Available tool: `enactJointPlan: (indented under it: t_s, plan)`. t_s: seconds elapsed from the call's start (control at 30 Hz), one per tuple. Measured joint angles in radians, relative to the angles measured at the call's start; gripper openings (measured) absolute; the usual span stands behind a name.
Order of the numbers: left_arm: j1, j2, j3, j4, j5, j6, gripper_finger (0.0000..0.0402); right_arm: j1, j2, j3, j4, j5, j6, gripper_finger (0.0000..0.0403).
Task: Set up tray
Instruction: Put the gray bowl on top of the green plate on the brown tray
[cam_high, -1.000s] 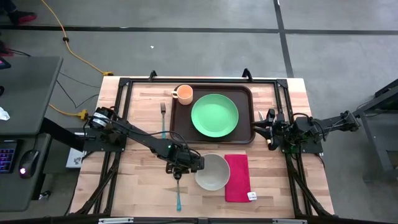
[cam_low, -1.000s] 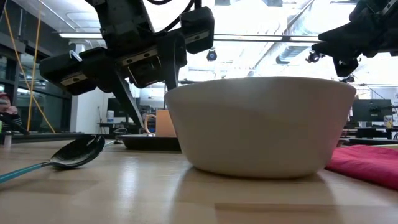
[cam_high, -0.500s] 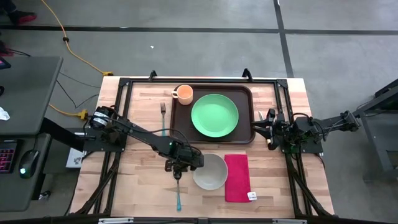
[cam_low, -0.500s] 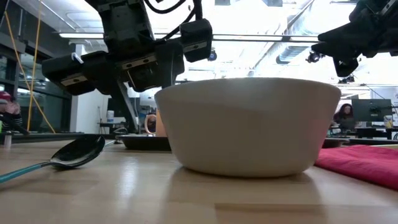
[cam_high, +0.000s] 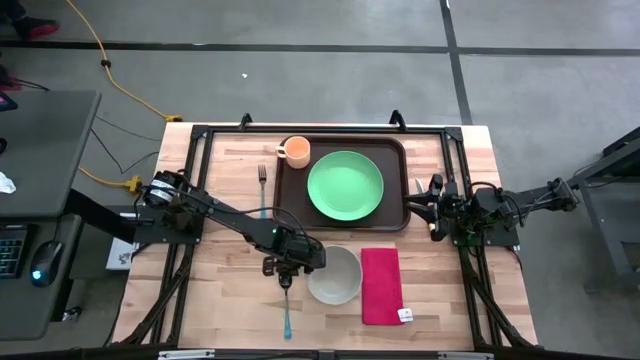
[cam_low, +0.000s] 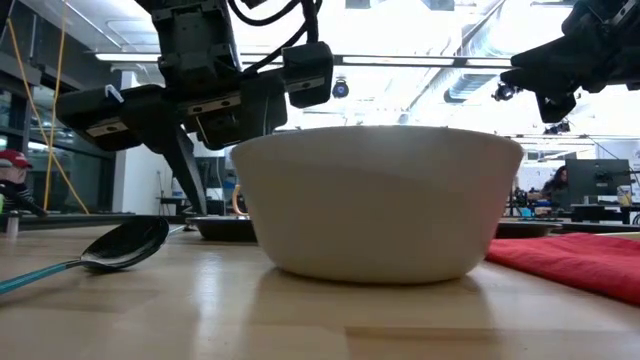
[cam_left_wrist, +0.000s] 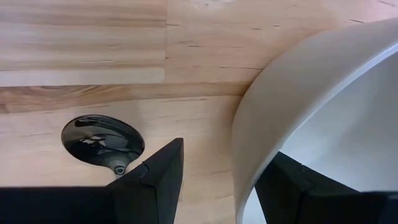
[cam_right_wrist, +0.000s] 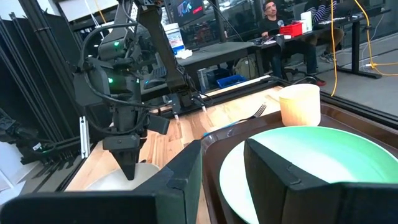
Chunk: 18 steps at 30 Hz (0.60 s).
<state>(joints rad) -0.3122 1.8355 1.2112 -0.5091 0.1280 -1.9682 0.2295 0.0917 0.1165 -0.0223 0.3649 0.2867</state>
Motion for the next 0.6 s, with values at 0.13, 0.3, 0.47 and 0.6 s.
enactJointPlan:
  t_s: [0.13,0.3,0.47,0.6]
  plan:
    - [0.0,0.0,0.0,0.0,0.0,0.0,0.0209,0.0,0.0,0.0,0.0,0.0,0.0,0.0099]
    - [0.011,0.0,0.0,-0.008,-0.003,0.0,0.0196,0.0,0.0,0.0,0.0,0.0,0.0,0.0099]
    - [0.021,0.0,0.0,-0.008,-0.007,0.008,0.0135,0.0,0.0,0.0,0.0,0.0,0.0,0.0099]
    - [0.026,0.0,0.0,-0.008,-0.014,0.026,0.0082,0.0,0.0,0.0,0.0,0.0,0.0,0.0099]
